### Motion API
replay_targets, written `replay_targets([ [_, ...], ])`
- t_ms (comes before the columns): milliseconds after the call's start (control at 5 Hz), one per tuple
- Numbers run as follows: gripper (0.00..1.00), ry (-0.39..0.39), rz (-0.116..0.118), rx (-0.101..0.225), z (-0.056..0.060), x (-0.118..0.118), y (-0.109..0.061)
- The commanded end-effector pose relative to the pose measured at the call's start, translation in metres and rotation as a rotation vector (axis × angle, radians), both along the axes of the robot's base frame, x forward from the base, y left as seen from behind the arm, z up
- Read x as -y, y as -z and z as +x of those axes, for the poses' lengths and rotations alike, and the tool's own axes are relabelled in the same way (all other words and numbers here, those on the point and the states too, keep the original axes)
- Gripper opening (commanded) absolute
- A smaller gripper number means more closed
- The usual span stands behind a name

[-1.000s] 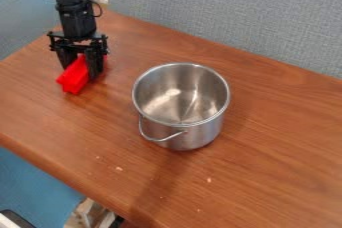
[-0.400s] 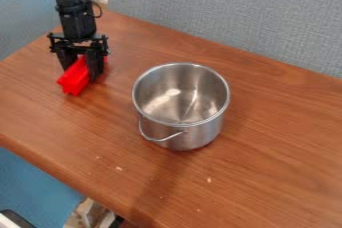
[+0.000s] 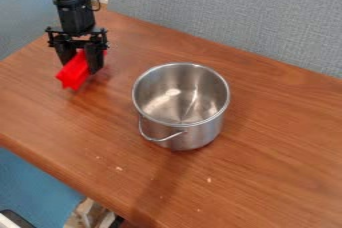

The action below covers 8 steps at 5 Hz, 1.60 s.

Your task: Put the red object in the metal pot

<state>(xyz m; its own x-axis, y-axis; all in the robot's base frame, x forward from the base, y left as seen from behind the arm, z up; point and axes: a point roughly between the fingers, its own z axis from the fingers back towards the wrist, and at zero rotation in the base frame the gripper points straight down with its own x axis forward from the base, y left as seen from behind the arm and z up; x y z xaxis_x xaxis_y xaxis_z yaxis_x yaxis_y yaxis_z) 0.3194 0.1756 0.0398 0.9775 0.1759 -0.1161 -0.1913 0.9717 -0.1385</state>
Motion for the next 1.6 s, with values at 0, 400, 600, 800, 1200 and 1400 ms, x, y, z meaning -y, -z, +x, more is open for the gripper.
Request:
replay_targets([
  [0, 0.0, -0.02, 0.056, 0.097, 0.004, -0.008, -0.042],
  [400, 0.0, -0.035, 0.051, 0.104, 0.003, -0.007, -0.048],
  [600, 0.0, -0.042, 0.049, 0.107, 0.003, -0.006, -0.051],
  [800, 0.0, -0.04, 0.041, 0.127, 0.004, 0.001, -0.066],
  [1200, 0.0, -0.008, 0.019, 0.166, 0.009, 0.024, -0.096],
  [1400, 0.0, 0.051, -0.008, 0.191, 0.014, 0.052, -0.119],
])
